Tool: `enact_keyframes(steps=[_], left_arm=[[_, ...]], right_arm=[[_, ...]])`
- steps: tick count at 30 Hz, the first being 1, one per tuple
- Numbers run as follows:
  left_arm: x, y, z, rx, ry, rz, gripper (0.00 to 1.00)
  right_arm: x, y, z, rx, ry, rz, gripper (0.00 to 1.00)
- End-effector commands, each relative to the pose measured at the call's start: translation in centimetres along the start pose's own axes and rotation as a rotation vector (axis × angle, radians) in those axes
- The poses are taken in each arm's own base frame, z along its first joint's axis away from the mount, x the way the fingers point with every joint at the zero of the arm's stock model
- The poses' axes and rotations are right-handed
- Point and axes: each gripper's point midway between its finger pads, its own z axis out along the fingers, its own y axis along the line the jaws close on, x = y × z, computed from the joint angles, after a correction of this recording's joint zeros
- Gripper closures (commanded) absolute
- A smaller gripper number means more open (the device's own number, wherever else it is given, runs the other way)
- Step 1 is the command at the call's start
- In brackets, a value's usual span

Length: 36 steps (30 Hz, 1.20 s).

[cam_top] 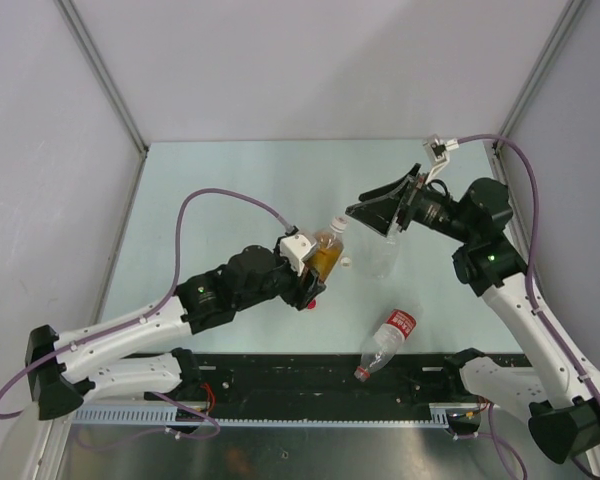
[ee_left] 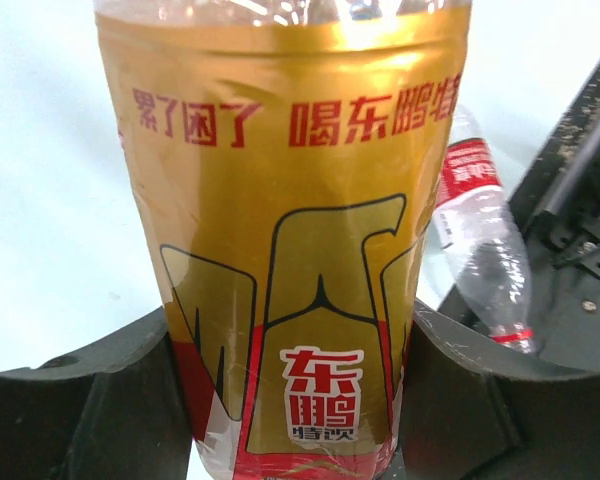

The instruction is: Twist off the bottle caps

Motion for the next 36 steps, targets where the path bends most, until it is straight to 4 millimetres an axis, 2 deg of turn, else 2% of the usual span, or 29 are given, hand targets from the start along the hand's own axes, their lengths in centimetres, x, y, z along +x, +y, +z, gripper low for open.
enact_keyframes(steps=[1, 7, 12, 17, 22, 26, 34, 36], left_arm=[[-2.5, 2.9, -1.0, -0.194, -0.042, 0.003, 1.0], [-1.8, 4.9, -1.0, -0.361, 0.025, 0.03, 1.0], [-1.1, 5.9, -1.1, -0.469, 0.079, 0.077, 1.0], [-0.6, 6.1, -0.9, -0.517, 0.123, 0.111, 1.0], [-0.4, 5.9, -0.7, -0.529, 0.143, 0.133, 1.0], [-0.3, 5.7, -0.7, -0.53, 0.151, 0.143, 1.0], [0.1, 5.5, -0.5, -0.528, 0.167, 0.151, 1.0], [0.2, 5.5, -0.4, -0.529, 0.172, 0.154, 1.0]], right_arm=[[0.4, -2.5, 0.4, 0.108, 0.009, 0.053, 0.01], [1.9, -4.7, 1.0, 0.176, 0.061, 0.132, 0.01], [3.0, -4.8, 2.0, 0.182, 0.092, 0.156, 0.01], [4.3, -4.8, 3.2, 0.185, 0.126, 0.171, 0.07], [5.1, -5.8, 3.8, 0.221, 0.138, 0.196, 0.25], [5.4, -6.6, 4.2, 0.249, 0.137, 0.226, 0.34], [5.4, -6.9, 4.6, 0.247, 0.13, 0.252, 0.54], [5.4, -6.8, 4.6, 0.244, 0.132, 0.253, 0.63]])
